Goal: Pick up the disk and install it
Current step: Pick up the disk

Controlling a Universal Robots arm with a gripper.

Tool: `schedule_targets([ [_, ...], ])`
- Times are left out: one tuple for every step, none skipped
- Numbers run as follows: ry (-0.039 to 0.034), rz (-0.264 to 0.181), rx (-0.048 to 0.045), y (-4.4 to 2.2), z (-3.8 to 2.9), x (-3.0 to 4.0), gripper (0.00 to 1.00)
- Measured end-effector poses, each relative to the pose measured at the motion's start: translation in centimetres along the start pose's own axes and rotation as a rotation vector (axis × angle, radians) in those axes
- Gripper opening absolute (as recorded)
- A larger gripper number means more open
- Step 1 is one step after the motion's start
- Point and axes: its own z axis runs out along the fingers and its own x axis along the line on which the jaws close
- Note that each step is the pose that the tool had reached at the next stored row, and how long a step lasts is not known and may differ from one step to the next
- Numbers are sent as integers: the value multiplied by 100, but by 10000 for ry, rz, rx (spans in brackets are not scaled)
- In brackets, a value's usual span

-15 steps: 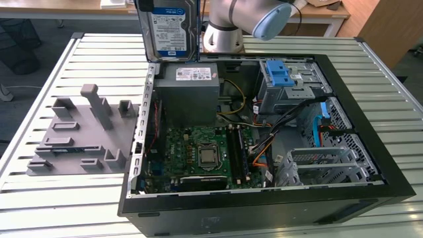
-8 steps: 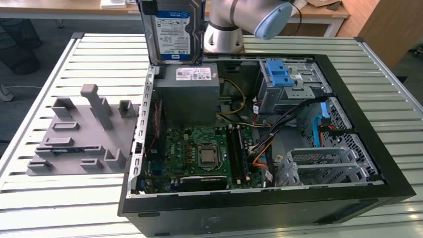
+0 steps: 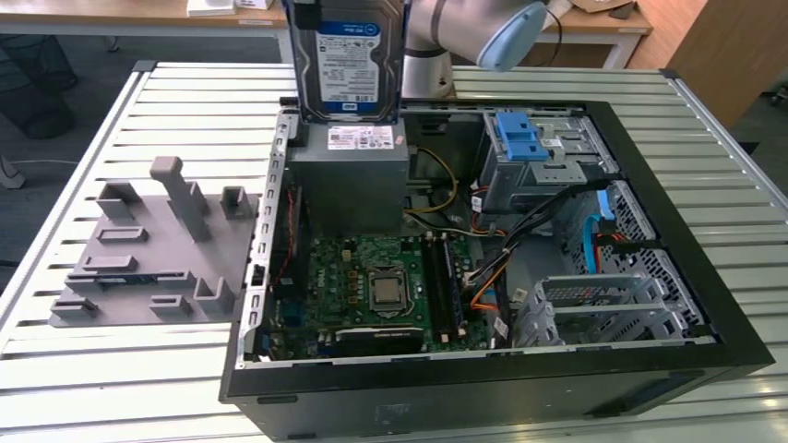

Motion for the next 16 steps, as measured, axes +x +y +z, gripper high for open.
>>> schedule_targets([
  [-2, -1, 0, -11, 0, 8, 36],
  [-1, 0, -1, -18, 0, 18, 36],
  [-1, 0, -1, -23, 0, 32, 36],
  [-1, 0, -1, -26, 0, 50, 36],
  [-2, 1, -1, -30, 0, 69, 36],
  [-2, 0, 0, -33, 0, 92, 36],
  [-1, 1, -1, -36, 0, 114, 36],
  [-2, 0, 0, -39, 0, 136, 36],
  [-1, 0, -1, -42, 0, 158, 36],
  [0, 0, -2, -46, -1, 180, 36],
  [0, 0, -2, -49, -1, 203, 36],
  [-1, 1, -1, -53, -1, 226, 36],
  [-2, 0, 0, -57, 0, 250, 36],
  [-3, 0, -1, -62, 0, 273, 36],
  [-1, 0, -1, -66, -1, 296, 36],
  [0, 0, -2, -71, -1, 316, 36],
])
